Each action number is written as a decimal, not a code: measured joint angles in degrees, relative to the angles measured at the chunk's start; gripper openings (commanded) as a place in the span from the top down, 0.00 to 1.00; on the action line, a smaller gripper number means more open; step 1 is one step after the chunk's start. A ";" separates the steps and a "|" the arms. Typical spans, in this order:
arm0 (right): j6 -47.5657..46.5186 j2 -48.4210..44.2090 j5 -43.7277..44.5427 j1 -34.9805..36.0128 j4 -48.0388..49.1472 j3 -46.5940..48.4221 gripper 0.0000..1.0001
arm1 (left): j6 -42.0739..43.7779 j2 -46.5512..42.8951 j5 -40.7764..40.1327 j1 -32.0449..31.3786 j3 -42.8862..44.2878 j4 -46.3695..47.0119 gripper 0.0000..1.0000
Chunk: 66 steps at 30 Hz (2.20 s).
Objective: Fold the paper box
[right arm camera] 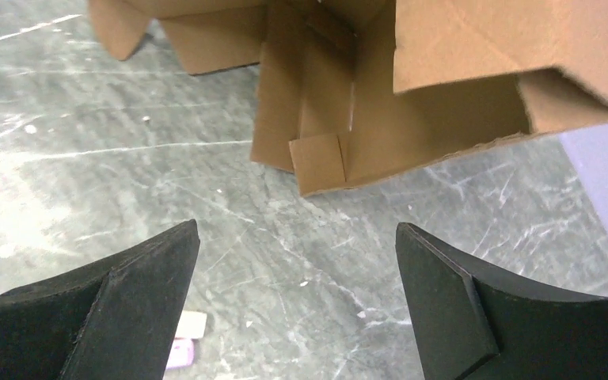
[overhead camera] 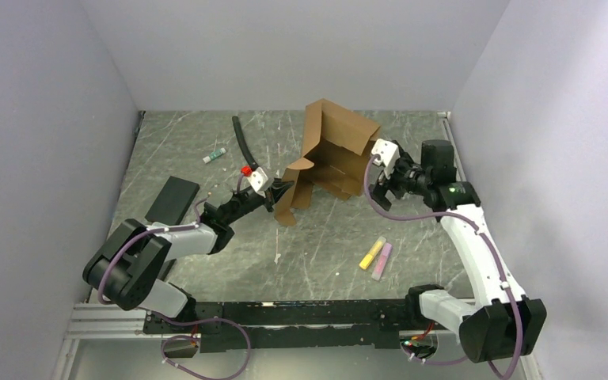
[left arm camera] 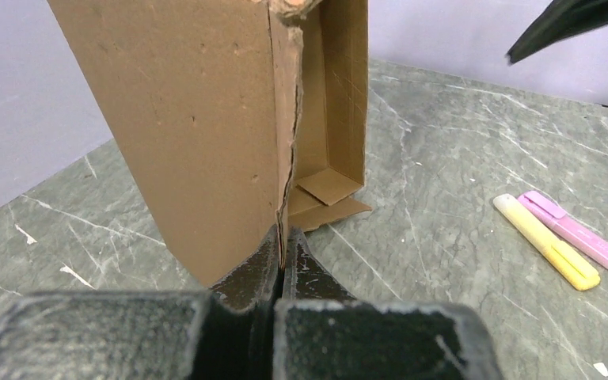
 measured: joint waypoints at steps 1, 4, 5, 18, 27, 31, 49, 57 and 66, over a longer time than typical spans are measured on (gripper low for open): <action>-1.86 0.00 -1.77 -0.57 -3.54 2.03 0.00 | 0.00 -0.15 0.00 0.00 0.00 -0.33 1.00; -6.08 0.57 -6.86 -1.79 -13.29 9.77 0.00 | -0.02 -0.46 0.02 0.00 0.00 -0.83 1.00; -6.51 0.90 -8.00 -1.95 -15.26 12.00 0.00 | -0.02 -0.50 0.02 0.00 0.00 -0.96 1.00; 6.05 22.93 -6.91 1.66 -17.55 43.58 0.00 | -0.90 -1.05 0.26 0.00 0.02 -1.90 1.00; 6.58 33.09 7.48 9.97 -15.82 44.85 0.07 | -1.84 -1.33 0.33 0.00 0.09 -2.43 1.00; 5.27 33.53 13.44 11.15 -12.44 43.85 0.16 | -2.25 -1.33 0.55 0.00 0.13 -2.56 1.00; -0.96 28.26 28.57 14.51 11.34 25.92 0.42 | -12.15 -2.54 1.97 0.07 0.31 -1.57 1.00; -1.07 27.98 28.41 14.82 11.96 25.31 0.27 | -17.00 -2.80 1.97 0.07 0.44 -1.42 1.00; -2.47 27.10 28.39 14.82 12.26 25.31 0.18 | -18.93 -4.33 2.01 0.11 0.44 -2.27 1.00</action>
